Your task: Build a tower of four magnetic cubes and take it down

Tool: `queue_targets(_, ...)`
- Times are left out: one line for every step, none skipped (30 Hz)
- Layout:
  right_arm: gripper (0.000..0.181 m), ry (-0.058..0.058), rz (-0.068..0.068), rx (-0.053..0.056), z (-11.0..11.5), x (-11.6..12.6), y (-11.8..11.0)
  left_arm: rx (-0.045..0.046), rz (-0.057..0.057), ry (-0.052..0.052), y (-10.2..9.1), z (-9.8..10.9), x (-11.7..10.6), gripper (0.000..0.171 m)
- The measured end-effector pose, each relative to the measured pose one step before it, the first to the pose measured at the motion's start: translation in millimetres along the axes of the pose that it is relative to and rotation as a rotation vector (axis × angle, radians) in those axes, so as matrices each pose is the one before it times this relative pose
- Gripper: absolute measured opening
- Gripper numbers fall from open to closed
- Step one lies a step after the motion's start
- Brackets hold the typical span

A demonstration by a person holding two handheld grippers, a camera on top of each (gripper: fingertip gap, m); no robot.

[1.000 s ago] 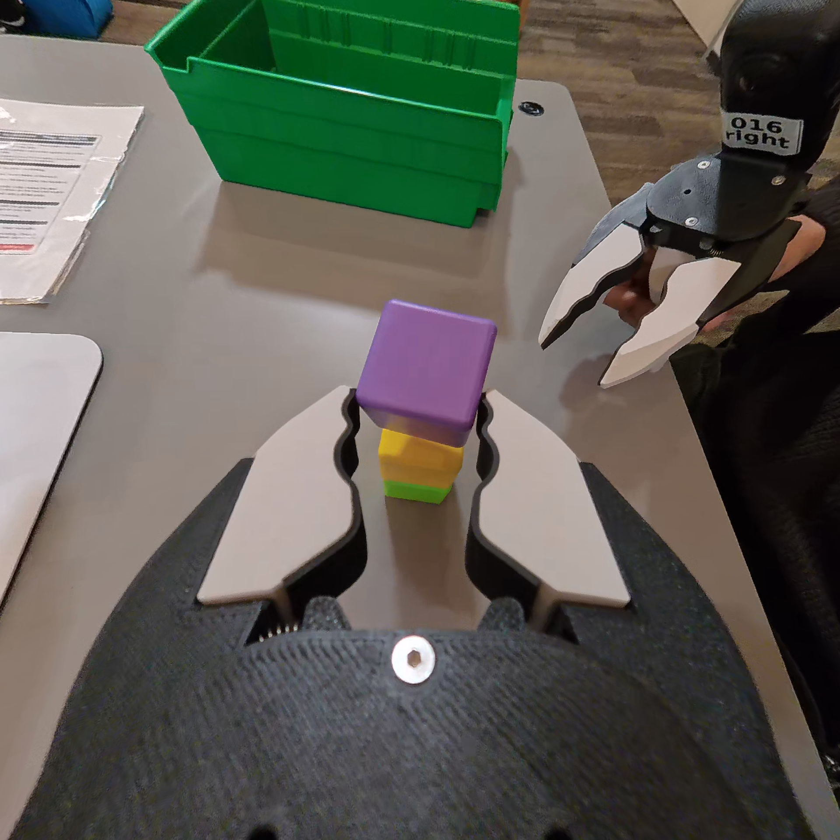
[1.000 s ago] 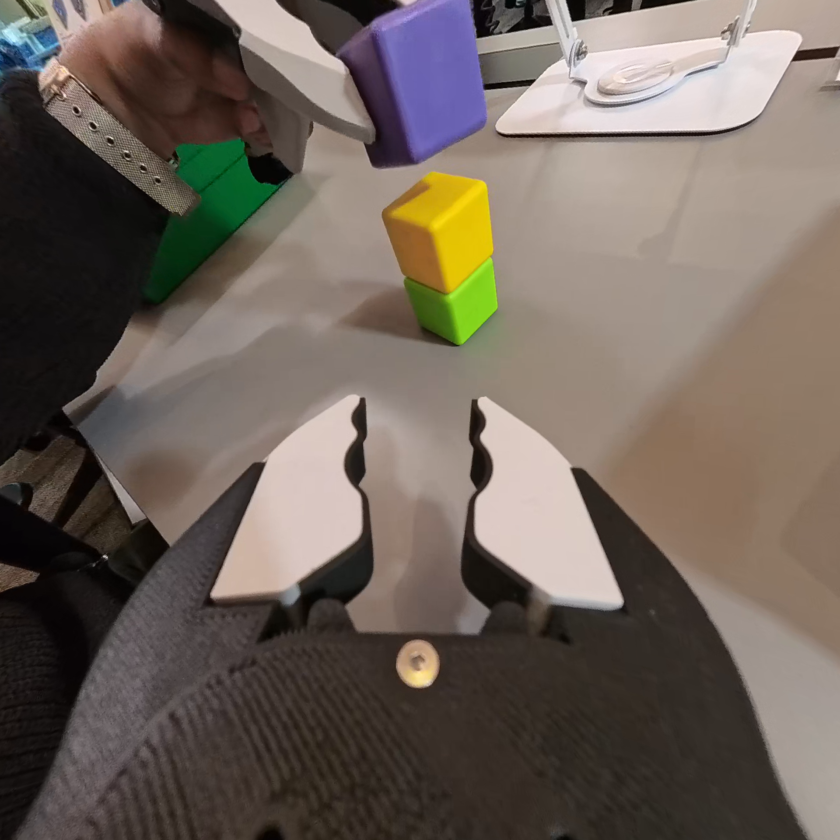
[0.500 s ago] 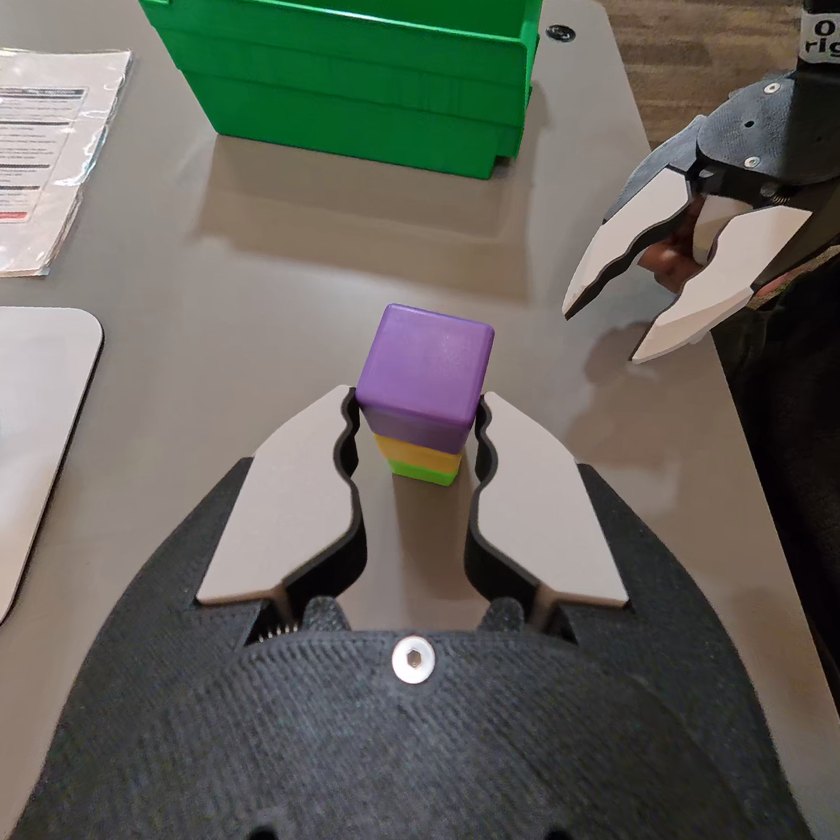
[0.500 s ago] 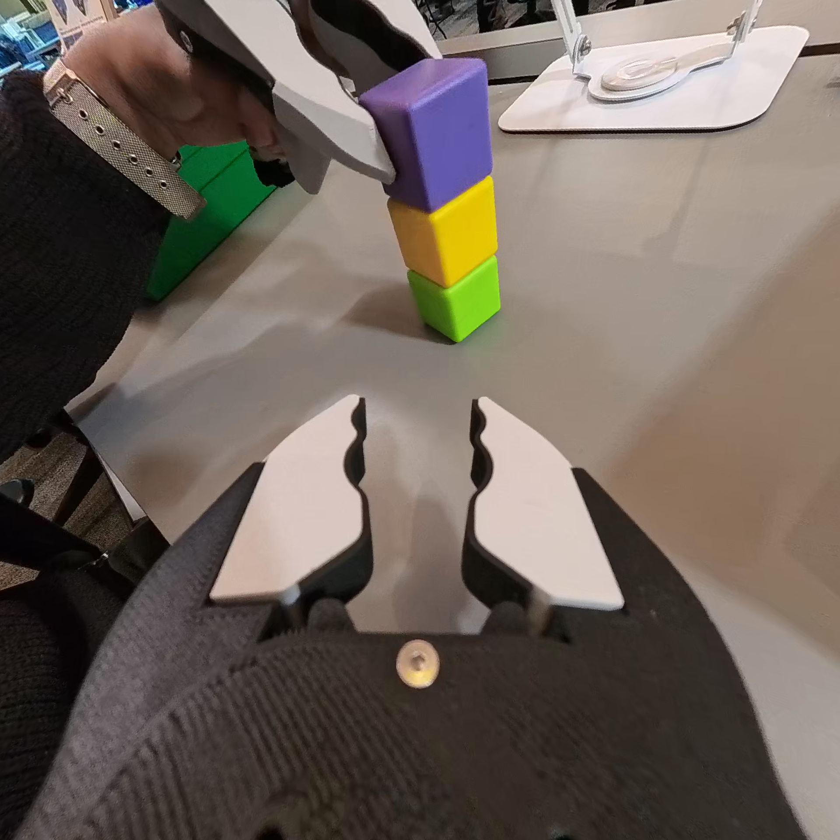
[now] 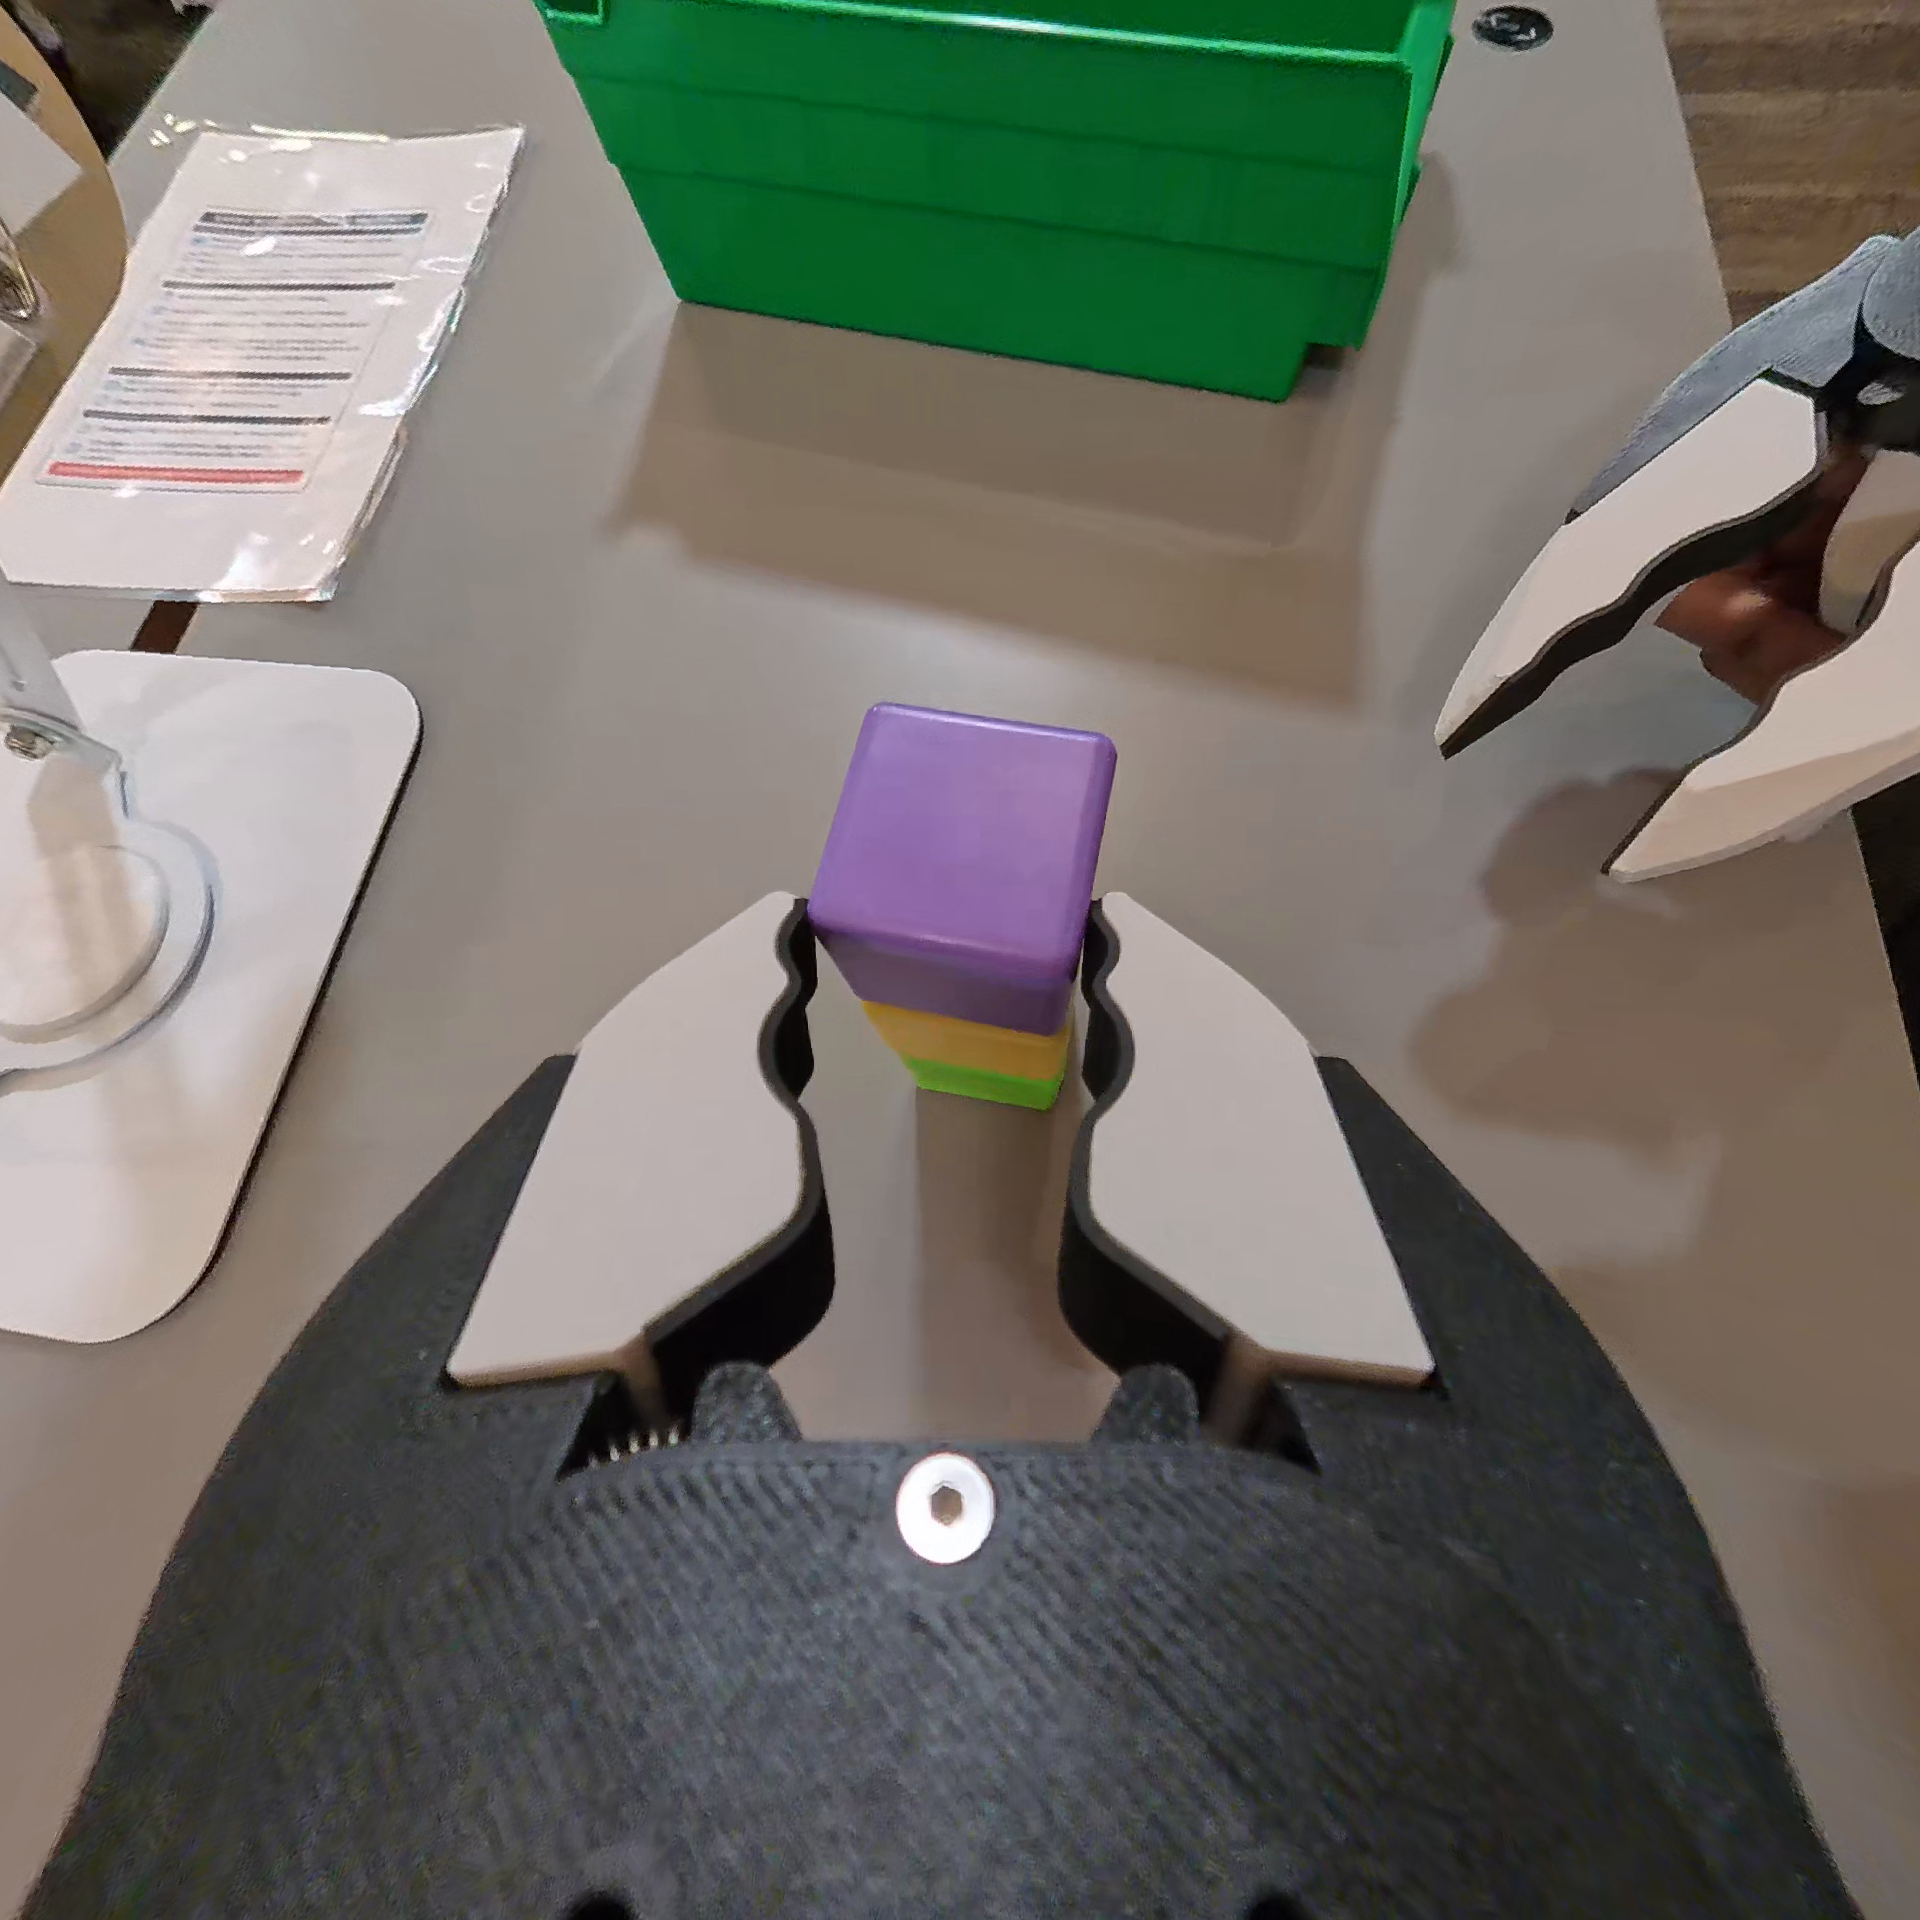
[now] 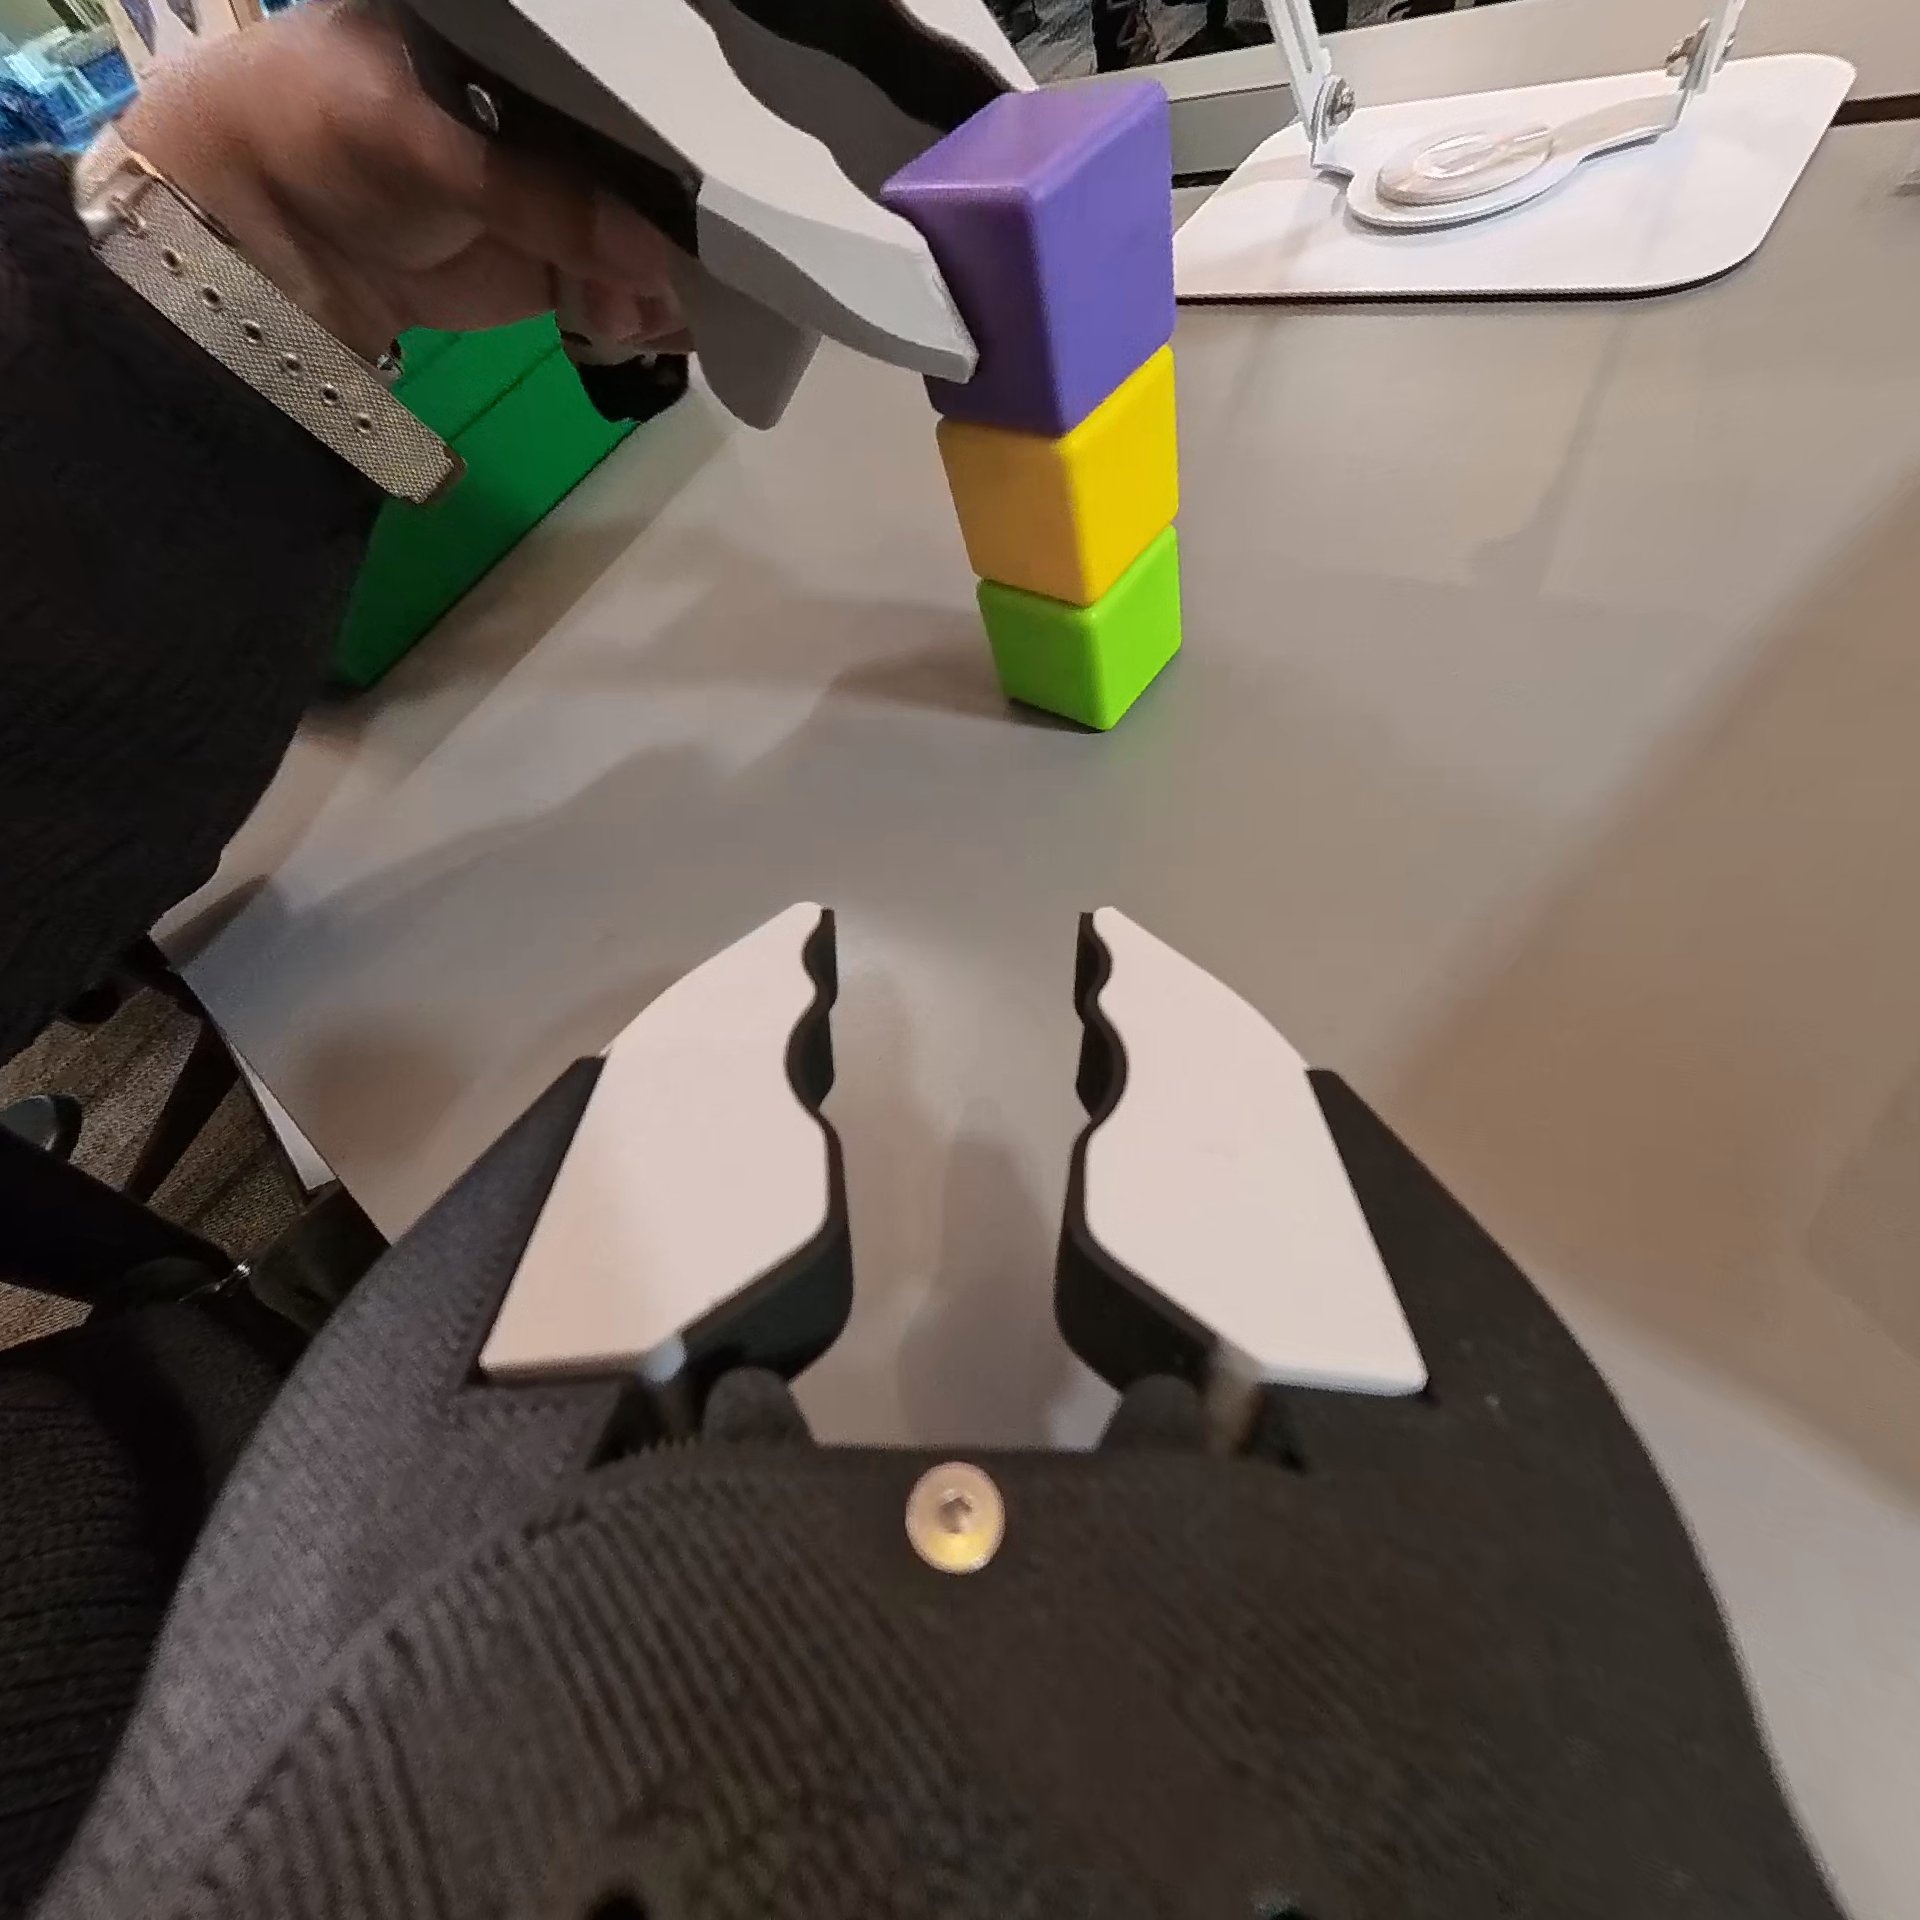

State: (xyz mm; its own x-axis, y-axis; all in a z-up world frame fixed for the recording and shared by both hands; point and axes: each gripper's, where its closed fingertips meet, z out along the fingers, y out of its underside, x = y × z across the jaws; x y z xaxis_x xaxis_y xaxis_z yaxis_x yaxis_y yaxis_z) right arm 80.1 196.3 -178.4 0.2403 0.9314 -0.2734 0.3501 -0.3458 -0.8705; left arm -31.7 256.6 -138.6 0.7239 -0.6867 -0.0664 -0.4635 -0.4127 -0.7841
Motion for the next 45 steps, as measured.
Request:
queue_targets(0.045,-0.0004,0.0002,-0.0007,0.04,-0.09,0.06,-0.00729,-0.0099,0.0005,0.3,-0.29,0.2,0.049)
queue_targets(0.045,-0.0002,0.0001,-0.0009,0.15,-0.15,0.16,-0.00832,-0.0046,0.0026,0.63,-0.5,0.45,0.049)
queue_targets(0.045,-0.0005,0.0,-0.0009,0.16,-0.09,0.13,-0.00823,-0.0038,0.0028,0.73,-0.5,0.63,0.049)
queue_targets(0.045,-0.0005,-0.0001,-0.0006,0.13,-0.2,0.04,-0.01231,-0.0063,0.0048,0.98,-0.28,0.82,0.049)
queue_targets(0.045,-0.0004,-0.0002,-0.0003,0.15,-0.18,0.0,-0.01538,-0.0064,0.0055,1.17,-0.13,0.93,0.05)
queue_targets(0.045,-0.0003,-0.0002,-0.0001,0.07,-0.14,0.01,-0.01298,-0.0089,0.0015,0.79,0.1,0.39,0.05)
queue_targets(0.045,-0.0004,-0.0002,-0.0002,0.07,-0.06,0.0,-0.01081,-0.0072,-0.001,0.45,0.29,0.16,0.05)
queue_targets(0.045,-0.0004,0.0,-0.0003,0.07,-0.07,0.01,-0.01064,-0.0055,-0.002,0.47,0.23,-0.02,0.05)
queue_targets(0.045,-0.0003,0.0002,-0.0002,0.07,-0.07,0.0,-0.00684,-0.0041,-0.0027,-0.1,0.13,-0.01,0.05)
queue_targets(0.045,-0.0001,0.0002,-0.0002,-0.01,-0.02,0.02,-0.00596,-0.0029,-0.0032,0.17,0.06,0.04,0.05)
queue_targets(0.046,0.0003,0.0001,0.0001,-0.07,0.15,-0.01,-0.00626,-0.0046,-0.0018,0.28,-0.18,0.12,0.049)
queue_targets(0.046,0.0004,0.0003,0.0008,-0.06,0.12,-0.2,-0.00911,-0.0049,-0.0017,0.64,-0.38,0.01,0.049)
queue_targets(0.046,0.0003,0.0009,0.0011,-0.19,0.14,-0.07,-0.01204,-0.0044,-0.0017,1.35,-0.37,0.07,0.049)
queue_targets(0.046,-0.0001,0.0015,0.0005,-0.02,0.17,-0.14,-0.01794,-0.005,-0.0007,2.25,-0.25,0.12,0.048)
queue_targets(0.046,-0.0006,0.0018,0.0003,-0.05,0.0,-0.07,-0.02056,-0.0047,-0.0024,2.83,0.14,-0.02,0.048)
queue_targets(0.046,-0.001,0.0019,0.0005,-0.12,-0.03,-0.07,-0.01862,-0.0006,-0.0019,2.54,0.42,0.33,0.048)
queue_targets(0.046,-0.0007,0.0014,0.0004,0.04,-0.09,-0.08,-0.01443,0.0026,0.0055,2.04,0.52,1.6,0.048)
queue_targets(0.046,-0.0002,0.0005,-0.0001,0.01,0.03,-0.03,-0.00683,0.0011,0.0032,0.74,0.55,1.25,0.049)
queue_targets(0.046,-0.0001,0.0,-0.0005,0.1,-0.01,0.12,-0.0016,0.001,-0.0015,-0.19,0.35,0.27,0.049)
queue_targets(0.046,0.0,-0.0002,-0.0007,0.04,-0.02,0.05,-0.00286,-0.0012,0.0012,0.07,0.18,0.49,0.049)
queue_targets(0.046,0.0001,-0.0002,-0.0005,0.09,0.03,0.12,-0.00585,-0.0033,0.0041,0.62,0.09,0.67,0.05)
queue_targets(0.046,-0.0002,-0.0001,-0.0001,-0.06,-0.13,-0.03,-0.00751,-0.0024,0.006,1.07,0.02,0.97,0.05)
queue_targets(0.046,0.0,0.0,0.0001,0.01,0.01,-0.01,-0.00753,-0.0001,0.0046,1.25,-0.24,0.89,0.05)
queue_targets(0.046,0.0003,0.0,0.0002,-0.08,0.06,0.01,-0.00627,0.0021,0.0033,0.97,-0.18,0.63,0.05)
queue_targets(0.046,-0.0006,0.0002,-0.0002,-0.02,-0.09,0.03,-0.00354,0.0016,0.0032,0.77,-0.24,0.63,0.05)
queue_targets(0.046,-0.0009,0.0008,-0.0006,0.1,-0.07,0.09,-0.00467,-0.0009,-0.0004,0.66,-0.25,-0.13,0.05)
queue_targets(0.046,-0.0007,0.001,-0.0004,0.02,-0.05,0.1,-0.00356,-0.0008,-0.0076,0.38,-0.33,-1.22,0.05)
queue_targets(0.046,-0.0007,0.0003,0.0001,-0.12,-0.12,-0.07,-0.00398,0.0004,-0.007,0.66,-0.78,-1.1,0.05)
queue_targets(0.046,0.0001,-0.0003,0.0003,-0.08,-0.04,0.03,-0.00415,-0.0006,-0.0037,0.77,-1.36,-0.78,0.051)
queue_targets(0.046,0.0,-0.0001,0.0005,-0.19,0.02,-0.08,-0.00139,-0.0018,-0.0053,0.58,-2.54,-1.26,0.052)
queue_targets(0.046,-0.0006,0.0006,0.0005,-0.1,-0.12,-0.12,0.00106,-0.0029,-0.0105,0.36,-4.07,-2.25,0.054)
queue_targets(0.046,-0.0005,0.0014,0.0003,-0.14,0.06,-0.05,0.00336,-0.0067,-0.0158,0.4,-5.91,-3.57,0.054)
queue_targets(0.046,-0.0004,0.0016,0.0004,0.01,0.16,-0.04,0.006,-0.0129,-0.0214,0.32,-8.16,-5.16,0.054)
queue_targets(0.046,-0.0005,0.0015,0.0004,-0.04,0.04,-0.08,0.01312,-0.0182,-0.0282,-0.5,-10.25,-7.09,0.054)
queue_targets(0.046,-0.0008,0.0013,0.0002,-0.02,0.05,0.03,0.02505,-0.0227,-0.0346,-1.6,-12.39,-8.87,0.053)
queue_targets(0.046,-0.0008,0.0011,-0.0002,0.13,-0.09,0.04,0.03714,-0.0288,-0.0458,-2.77,-14.21,-11.53,0.053)
queue_targets(0.046,-0.0006,0.0008,-0.0002,0.12,-0.03,0.05,0.04576,-0.0387,-0.0619,-3.53,-15.3,-15.49,0.054)
queue_targets(0.046,-0.0003,0.0003,-0.0007,0.36,0.05,0.21,0.04916,-0.0485,-0.0826,-3.48,-15.7,-20.32,0.054)
queue_targets(0.047,-0.0001,-0.0003,-0.0019,0.44,-0.02,0.33,0.04747,-0.0533,-0.1089,-2.41,-15.19,-26.28,0.056)
queue_targets(0.047,0.0,-0.0013,-0.0023,0.69,-0.01,0.28,0.03959,-0.0556,-0.1365,0.04,-13.84,-32.31,0.061)
queue_targets(0.047,-0.0002,-0.0021,-0.0014,0.81,-0.1,-0.17,0.03228,-0.0651,-0.1424,2.75,-11.57,-34.99,0.064)
queue_targets(0.047,-0.0011,-0.0022,-0.0004,1.11,-0.31,-0.5,0.01899,-0.0773,-0.1214,5.77,-8.72,-34.11,0.064)
queue_targets(0.047,-0.0032,-0.0022,-0.0004,1.57,-0.78,-0.87,-0.00252,-0.0737,-0.0956,8.99,-5.95,-31.76,0.064)
queue_targets(0.046,-0.0053,-0.003,-0.0023,2.17,-1.26,-0.56,-0.01973,-0.0533,-0.0794,11.91,-3.48,-29.84,0.064)
queue_targets(0.046,-0.007,-0.0047,-0.0051,2.61,-1.76,-0.01,-0.02975,-0.036,-0.0705,14.54,-1.21,-28.06,0.065)
